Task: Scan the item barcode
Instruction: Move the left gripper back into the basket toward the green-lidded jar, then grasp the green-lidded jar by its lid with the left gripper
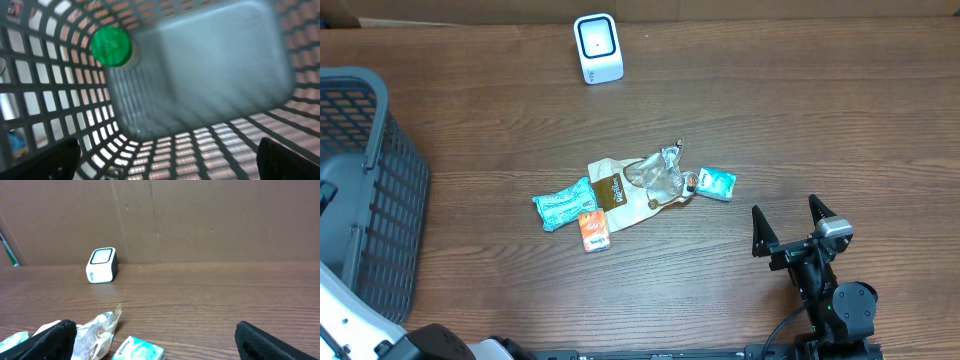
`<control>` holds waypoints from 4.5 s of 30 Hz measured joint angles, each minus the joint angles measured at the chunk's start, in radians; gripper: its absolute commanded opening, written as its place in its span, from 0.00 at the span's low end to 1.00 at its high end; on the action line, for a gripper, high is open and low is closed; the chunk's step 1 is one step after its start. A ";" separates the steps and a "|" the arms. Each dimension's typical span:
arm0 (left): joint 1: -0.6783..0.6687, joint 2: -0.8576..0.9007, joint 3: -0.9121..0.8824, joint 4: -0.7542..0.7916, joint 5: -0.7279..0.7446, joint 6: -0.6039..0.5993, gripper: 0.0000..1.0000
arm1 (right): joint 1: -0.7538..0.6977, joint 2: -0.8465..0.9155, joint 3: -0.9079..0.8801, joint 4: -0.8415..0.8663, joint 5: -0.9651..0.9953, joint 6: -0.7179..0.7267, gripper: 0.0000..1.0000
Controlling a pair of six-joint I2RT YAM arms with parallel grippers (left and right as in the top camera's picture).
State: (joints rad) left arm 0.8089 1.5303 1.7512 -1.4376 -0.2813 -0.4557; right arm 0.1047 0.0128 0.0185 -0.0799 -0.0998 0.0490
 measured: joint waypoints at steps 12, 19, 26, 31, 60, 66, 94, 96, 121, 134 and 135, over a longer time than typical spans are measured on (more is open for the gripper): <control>0.156 0.008 -0.295 0.296 0.000 0.074 1.00 | 0.000 0.000 0.000 0.000 0.000 0.000 1.00; 0.176 0.008 -0.395 0.446 -0.001 0.171 1.00 | 0.000 0.000 0.000 0.000 0.000 0.000 1.00; 0.208 0.008 -0.459 0.549 -0.001 0.245 1.00 | 0.000 0.000 0.000 0.000 0.000 0.000 1.00; 0.271 0.008 -0.464 0.586 0.000 0.275 1.00 | 0.000 0.000 0.000 0.000 0.000 0.000 1.00; 0.313 0.219 -0.467 0.663 0.000 0.307 0.89 | 0.000 0.000 0.000 0.000 0.000 0.000 1.00; 0.315 0.219 -0.467 0.665 0.022 0.307 0.86 | 0.000 0.000 0.000 0.000 0.000 0.000 1.00; 0.184 0.219 -0.467 0.649 0.189 0.345 0.86 | 0.000 0.000 0.000 0.000 0.000 0.000 1.00; 0.172 0.219 -0.467 0.648 0.192 0.349 0.87 | 0.000 0.000 0.000 0.000 0.000 0.000 1.00; 0.159 0.219 -0.452 0.587 0.196 0.360 0.93 | 0.000 0.000 0.000 0.000 0.000 0.000 1.00; 0.159 0.219 -0.328 0.517 0.120 0.408 0.98 | 0.000 0.000 0.000 0.000 0.000 0.000 1.00; 0.159 0.220 -0.305 0.506 0.116 0.407 0.98 | 0.000 0.000 0.000 0.000 0.000 0.000 1.00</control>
State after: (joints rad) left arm 0.9684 1.7500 1.4464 -0.9318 -0.1650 -0.0483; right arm 0.1047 0.0128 0.0185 -0.0803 -0.1001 0.0490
